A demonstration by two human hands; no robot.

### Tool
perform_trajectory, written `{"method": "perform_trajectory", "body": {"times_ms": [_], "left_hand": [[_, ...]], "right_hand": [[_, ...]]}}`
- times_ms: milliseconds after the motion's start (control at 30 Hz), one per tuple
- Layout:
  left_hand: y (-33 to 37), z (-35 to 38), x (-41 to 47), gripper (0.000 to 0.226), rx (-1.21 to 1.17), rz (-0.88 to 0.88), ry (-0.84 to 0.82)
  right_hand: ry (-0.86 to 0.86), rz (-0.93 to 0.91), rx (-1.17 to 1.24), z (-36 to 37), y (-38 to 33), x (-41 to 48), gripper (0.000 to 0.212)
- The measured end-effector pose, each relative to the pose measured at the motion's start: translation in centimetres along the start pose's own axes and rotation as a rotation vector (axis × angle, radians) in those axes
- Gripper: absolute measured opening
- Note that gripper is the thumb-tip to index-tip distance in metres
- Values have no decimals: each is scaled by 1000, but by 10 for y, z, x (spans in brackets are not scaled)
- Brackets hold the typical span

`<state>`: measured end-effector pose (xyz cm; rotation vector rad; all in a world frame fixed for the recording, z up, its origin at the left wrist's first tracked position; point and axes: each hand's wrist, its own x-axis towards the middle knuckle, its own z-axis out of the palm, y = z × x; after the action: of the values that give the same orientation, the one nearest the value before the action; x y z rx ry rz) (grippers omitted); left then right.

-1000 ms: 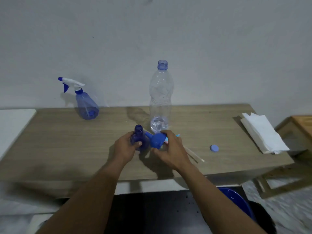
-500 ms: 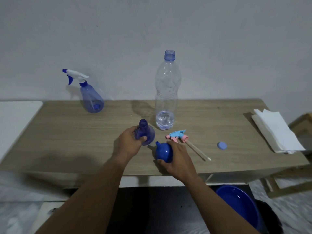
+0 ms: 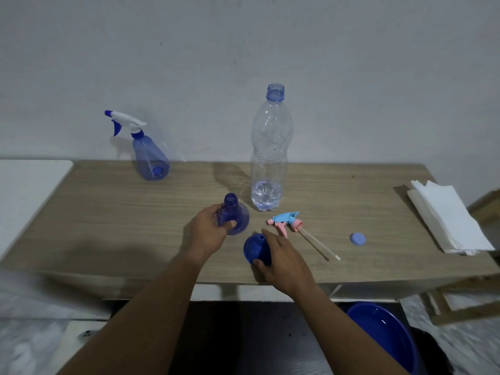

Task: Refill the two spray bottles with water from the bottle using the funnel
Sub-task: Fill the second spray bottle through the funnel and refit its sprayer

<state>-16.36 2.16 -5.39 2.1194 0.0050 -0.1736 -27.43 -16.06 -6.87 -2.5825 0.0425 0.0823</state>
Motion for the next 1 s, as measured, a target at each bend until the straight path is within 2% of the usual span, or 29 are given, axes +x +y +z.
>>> {"method": "perform_trajectory", "body": {"times_ms": [200, 300, 367, 433, 500, 567, 633, 800, 933, 1000], "left_hand": [[2, 1, -1, 52, -10, -15, -8], [2, 0, 0, 53, -8, -13, -14], [2, 0, 0, 52, -26, -2, -11], [0, 1, 0, 51, -30, 6, -6], [-3, 0, 2, 51, -15, 8, -3], [-4, 1, 3, 52, -13, 11, -11], [-5, 2, 4, 52, -8, 16, -13], [-9, 1, 5, 52, 5, 17, -16], [-6, -1, 3, 49, -1, 0, -37], [-1, -2, 0, 46, 11, -4, -52]], "right_hand": [[-9, -47, 21, -9, -2, 2, 63], [125, -76, 61, -25, 3, 7, 52], [193, -31, 54, -38, 12, 22, 48], [133, 52, -18, -49, 25, 42, 48], [-35, 116, -106, -56, 38, 60, 52], [-180, 132, -147, -59, 45, 69, 53], [-234, 116, -166, -59, 46, 73, 47], [-200, 136, -151, -60, 43, 77, 37], [-117, 188, -51, -72, 44, 68, 45], [-49, 159, 17, -87, 37, 61, 41]]}}
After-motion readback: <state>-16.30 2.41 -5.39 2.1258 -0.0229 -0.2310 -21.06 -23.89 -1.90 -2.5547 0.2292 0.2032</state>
